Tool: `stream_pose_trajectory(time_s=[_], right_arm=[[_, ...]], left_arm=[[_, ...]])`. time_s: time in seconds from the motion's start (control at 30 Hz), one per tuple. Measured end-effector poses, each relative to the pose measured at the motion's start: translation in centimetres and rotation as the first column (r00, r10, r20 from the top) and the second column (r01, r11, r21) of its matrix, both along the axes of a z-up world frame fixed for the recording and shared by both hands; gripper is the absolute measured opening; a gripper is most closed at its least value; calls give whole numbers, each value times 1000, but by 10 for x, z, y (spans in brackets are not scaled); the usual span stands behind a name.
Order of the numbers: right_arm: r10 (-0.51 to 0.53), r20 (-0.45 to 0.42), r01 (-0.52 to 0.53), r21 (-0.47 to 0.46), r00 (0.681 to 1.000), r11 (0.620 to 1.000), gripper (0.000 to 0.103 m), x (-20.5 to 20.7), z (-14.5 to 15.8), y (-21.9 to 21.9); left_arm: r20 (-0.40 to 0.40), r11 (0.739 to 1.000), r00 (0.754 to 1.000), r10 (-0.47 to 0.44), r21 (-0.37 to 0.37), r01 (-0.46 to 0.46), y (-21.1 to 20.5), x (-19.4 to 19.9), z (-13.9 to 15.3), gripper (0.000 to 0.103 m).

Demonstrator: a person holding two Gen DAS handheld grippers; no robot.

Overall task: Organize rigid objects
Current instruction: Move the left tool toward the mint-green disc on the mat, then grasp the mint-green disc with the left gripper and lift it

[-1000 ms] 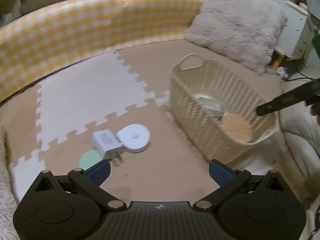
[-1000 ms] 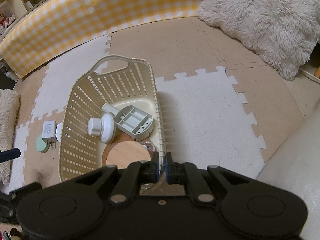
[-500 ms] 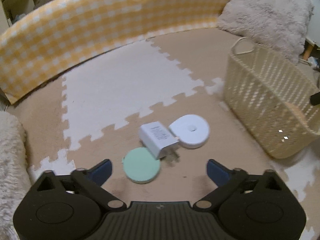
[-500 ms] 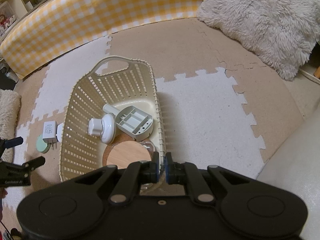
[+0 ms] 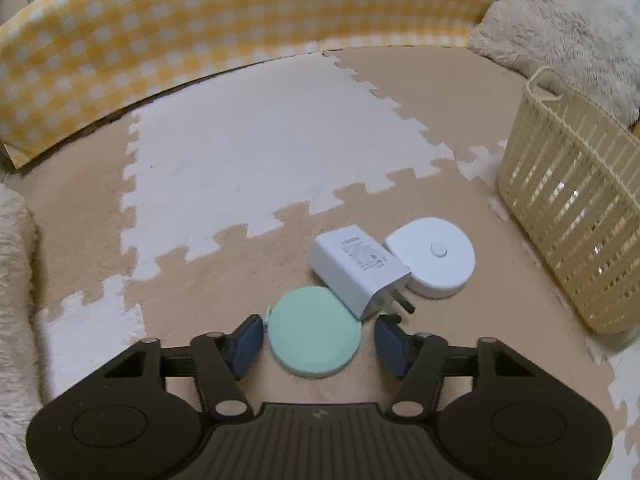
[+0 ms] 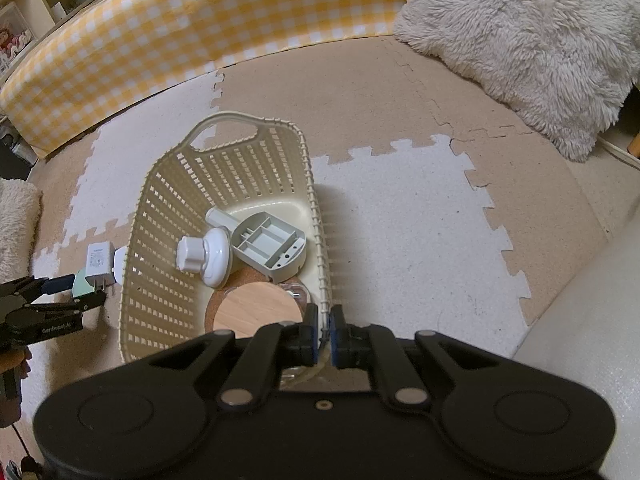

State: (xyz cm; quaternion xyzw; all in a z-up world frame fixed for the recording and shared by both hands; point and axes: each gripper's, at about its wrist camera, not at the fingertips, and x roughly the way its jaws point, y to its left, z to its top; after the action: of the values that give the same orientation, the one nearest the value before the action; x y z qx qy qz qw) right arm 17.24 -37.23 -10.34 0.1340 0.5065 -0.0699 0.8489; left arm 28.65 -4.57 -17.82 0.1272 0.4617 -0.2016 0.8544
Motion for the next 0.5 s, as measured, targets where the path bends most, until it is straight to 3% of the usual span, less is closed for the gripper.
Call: stream_pose_trajectory(time_s=[0.07,0.27,0.5], right_arm=[[0,0,0,-1,1000,1000,6,0,0,0],[0,0,0,1,1000,1000,6,0,0,0],[0,0,0,0,1000,1000,6,0,0,0]], left_arm=[[-3,1000,1000,7,0,-7,0,1,1,52],[-33,997,997,67,33,-66,9,5,8,52],[-20,993,993,119,-19,-120,19,5,25,52]])
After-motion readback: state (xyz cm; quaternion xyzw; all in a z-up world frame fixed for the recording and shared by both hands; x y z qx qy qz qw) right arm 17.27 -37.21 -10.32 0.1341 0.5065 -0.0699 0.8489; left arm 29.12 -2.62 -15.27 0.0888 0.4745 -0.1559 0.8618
